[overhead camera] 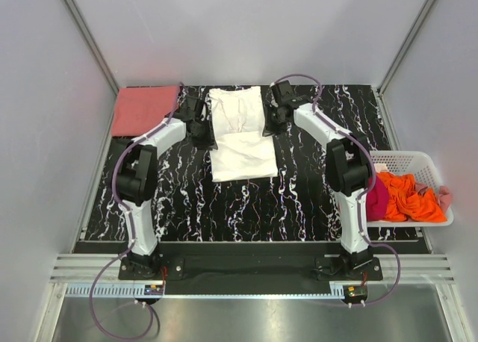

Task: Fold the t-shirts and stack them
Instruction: Fold the tshirt

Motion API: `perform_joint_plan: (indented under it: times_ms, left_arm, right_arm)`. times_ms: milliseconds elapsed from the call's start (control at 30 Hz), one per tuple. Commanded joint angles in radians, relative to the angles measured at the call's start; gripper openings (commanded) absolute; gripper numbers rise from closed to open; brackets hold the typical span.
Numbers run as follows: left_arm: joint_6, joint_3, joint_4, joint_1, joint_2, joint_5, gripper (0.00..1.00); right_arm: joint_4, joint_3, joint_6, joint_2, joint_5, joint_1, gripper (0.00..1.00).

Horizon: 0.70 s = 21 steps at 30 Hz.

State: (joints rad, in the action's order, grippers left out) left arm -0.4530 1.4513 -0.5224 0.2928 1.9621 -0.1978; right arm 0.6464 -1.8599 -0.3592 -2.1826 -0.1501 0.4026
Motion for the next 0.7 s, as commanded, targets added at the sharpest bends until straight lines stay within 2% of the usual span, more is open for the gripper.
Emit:
perform_joint_plan:
  times_ms: [0, 67, 200, 367, 433, 500, 600, 633, 667]
  left_arm:
    - [0.013, 0.084, 0.039, -0.015, 0.104, 0.004, 0.29]
    - [0.016, 0.150, 0.035, -0.030, 0.167, 0.001, 0.29]
    - [0.016, 0.283, -0.001, -0.058, 0.242, -0.040, 0.29]
    - [0.027, 0.425, -0.062, -0.086, 0.233, -0.093, 0.30]
    - [0.034, 0.454, -0.091, -0.087, 0.210, -0.103, 0.32]
    - [0.043, 0.436, -0.131, -0.087, 0.150, -0.080, 0.36]
    - [0.057, 0.299, -0.136, -0.087, 0.038, -0.065, 0.40]
    - [0.060, 0.206, -0.136, -0.084, 0.008, -0.063, 0.40]
    - [0.069, 0.157, -0.128, -0.080, -0.049, -0.054, 0.41]
  right_arm:
    - [-0.033, -0.045, -0.003, -0.063, -0.014, 0.005, 0.16]
    - [-0.033, -0.102, 0.011, -0.097, -0.012, 0.001, 0.20]
    - [-0.033, -0.194, 0.026, -0.175, 0.001, -0.011, 0.22]
    - [-0.030, -0.303, 0.032, -0.226, 0.040, -0.025, 0.26]
    - [-0.022, -0.317, 0.034, -0.211, 0.038, -0.027, 0.31]
    - [-0.016, -0.312, 0.031, -0.154, 0.040, -0.028, 0.35]
    - [0.011, -0.260, 0.013, -0.057, 0.008, -0.028, 0.41]
    - [0.016, -0.236, 0.009, -0.031, -0.005, -0.028, 0.44]
    - [0.021, -0.164, -0.004, -0.004, -0.014, -0.027, 0.45]
